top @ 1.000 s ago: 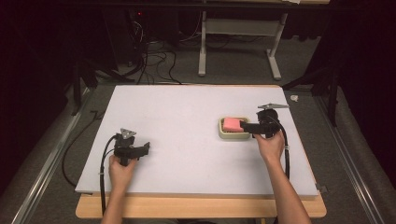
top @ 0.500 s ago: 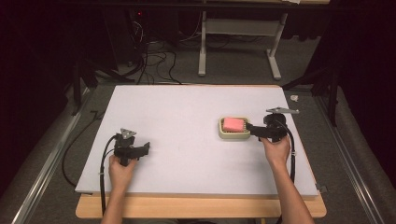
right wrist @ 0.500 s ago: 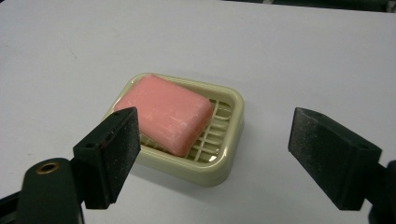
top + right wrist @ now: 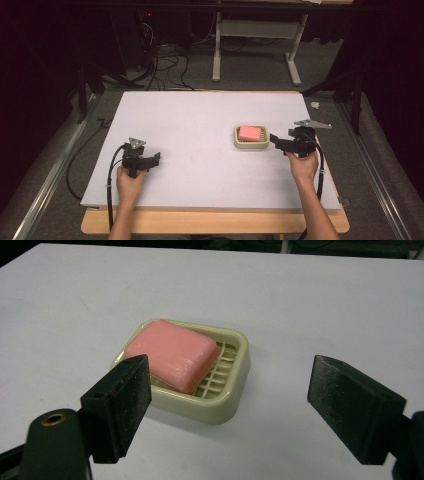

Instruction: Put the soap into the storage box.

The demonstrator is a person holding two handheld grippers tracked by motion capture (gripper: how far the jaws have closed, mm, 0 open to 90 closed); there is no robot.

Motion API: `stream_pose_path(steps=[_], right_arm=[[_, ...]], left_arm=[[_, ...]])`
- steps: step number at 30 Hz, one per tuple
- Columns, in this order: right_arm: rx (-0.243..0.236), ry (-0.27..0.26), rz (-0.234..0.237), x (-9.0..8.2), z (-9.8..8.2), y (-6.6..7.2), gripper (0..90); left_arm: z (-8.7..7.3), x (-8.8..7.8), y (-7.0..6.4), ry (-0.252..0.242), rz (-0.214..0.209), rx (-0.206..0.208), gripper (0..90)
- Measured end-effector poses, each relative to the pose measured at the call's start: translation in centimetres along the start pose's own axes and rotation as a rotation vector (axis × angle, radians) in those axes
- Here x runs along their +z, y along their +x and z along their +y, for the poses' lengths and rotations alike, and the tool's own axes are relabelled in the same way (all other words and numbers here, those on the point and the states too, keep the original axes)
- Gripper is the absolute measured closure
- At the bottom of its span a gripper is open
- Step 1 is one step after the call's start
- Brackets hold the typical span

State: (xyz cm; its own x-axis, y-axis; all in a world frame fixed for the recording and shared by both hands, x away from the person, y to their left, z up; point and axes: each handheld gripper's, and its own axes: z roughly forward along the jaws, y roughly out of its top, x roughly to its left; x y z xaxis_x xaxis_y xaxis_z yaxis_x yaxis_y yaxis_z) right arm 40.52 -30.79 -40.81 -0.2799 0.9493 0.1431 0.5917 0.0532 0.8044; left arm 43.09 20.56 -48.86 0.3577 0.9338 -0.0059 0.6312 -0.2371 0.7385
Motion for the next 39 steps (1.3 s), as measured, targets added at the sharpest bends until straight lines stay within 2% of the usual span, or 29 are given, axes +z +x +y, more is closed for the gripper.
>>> stream_pose_path(steps=[18,29,39], right_arm=[[-0.002,-0.062,0.029,-2.8,-1.7,0.0,18.8],[0.007,-0.079,0.056,-3.8,-3.4,0.0,19.6],[0.006,-0.094,0.073,-4.6,-4.3,0.2,20.0]], left_arm=[[0.0,0.0,0.0,-0.002,0.001,-0.001,21.9],[0.0,0.0,0.0,-0.001,0.001,-0.001,21.9],[0.0,0.0,0.0,0.0,0.0,0.0,21.9]])
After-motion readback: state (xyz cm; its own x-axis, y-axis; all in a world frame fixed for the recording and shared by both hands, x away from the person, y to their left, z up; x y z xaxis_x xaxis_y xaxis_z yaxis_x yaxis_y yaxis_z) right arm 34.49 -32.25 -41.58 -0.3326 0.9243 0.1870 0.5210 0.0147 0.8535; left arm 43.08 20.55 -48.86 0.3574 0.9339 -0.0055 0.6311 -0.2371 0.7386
